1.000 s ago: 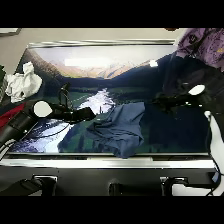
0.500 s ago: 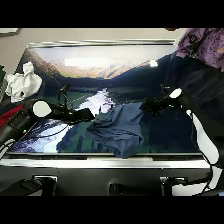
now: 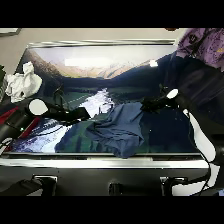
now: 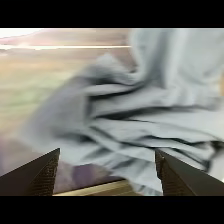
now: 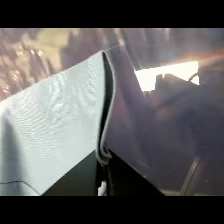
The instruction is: Fold the clothes and pants, and hang the long-sleeved shirts on hangers.
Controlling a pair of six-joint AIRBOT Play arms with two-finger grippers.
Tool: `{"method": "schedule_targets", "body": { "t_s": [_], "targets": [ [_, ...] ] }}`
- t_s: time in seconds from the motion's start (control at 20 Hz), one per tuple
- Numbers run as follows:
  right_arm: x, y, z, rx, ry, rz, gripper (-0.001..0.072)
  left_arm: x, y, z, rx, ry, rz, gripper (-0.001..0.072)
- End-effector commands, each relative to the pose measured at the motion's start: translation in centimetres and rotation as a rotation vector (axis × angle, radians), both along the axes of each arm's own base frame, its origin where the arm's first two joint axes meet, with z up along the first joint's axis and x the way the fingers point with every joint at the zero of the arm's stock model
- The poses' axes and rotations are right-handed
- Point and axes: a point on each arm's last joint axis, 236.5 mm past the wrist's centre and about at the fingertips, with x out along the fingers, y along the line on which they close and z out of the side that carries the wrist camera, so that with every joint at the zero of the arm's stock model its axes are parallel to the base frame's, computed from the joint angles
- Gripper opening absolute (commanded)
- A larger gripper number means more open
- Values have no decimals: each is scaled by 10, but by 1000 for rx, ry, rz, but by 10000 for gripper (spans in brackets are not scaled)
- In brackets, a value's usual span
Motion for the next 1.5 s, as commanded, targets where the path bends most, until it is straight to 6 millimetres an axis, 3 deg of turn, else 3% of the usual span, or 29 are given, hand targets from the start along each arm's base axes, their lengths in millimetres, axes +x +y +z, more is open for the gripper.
{"method": "schedule_targets", "body": {
  "t_s": [0.0,0.1,0.25,0.5,0.9,0.95,1.0,1.05,1.1,1.2,1.3,1.45],
  "targets": [
    [10,1,17,4,-51,0,31,-14,44,-26,53,105,60,667],
    [8,2,24,7,-58,11,31,-21,53,-48,15,99,69,667],
    [-6,8,24,18,-23,67,32,-24,43,-73,-113,49,73,667],
    [-12,14,26,48,5,74,32,-37,15,-91,-227,68,6,667],
    [-9,22,46,96,-25,61,31,-33,1,-119,-228,103,29,656],
    [-9,22,49,96,-31,61,31,-35,-5,-121,-239,109,16,633],
    [-9,22,52,96,-38,62,31,-36,-12,-120,-258,108,6,509],
    [-8,22,54,96,-44,62,31,-35,-19,-117,-280,97,-3,315],
    [-8,22,58,96,-52,63,31,-32,-24,-113,-296,90,0,46],
    [-4,22,75,92,-106,68,31,-16,-29,-94,-318,41,-13,23],
    [15,10,115,28,-246,96,30,24,-26,-49,-329,-94,-36,21],
    [51,-17,229,-108,-536,108,30,96,16,65,-219,-385,-55,21]
  ]
}}
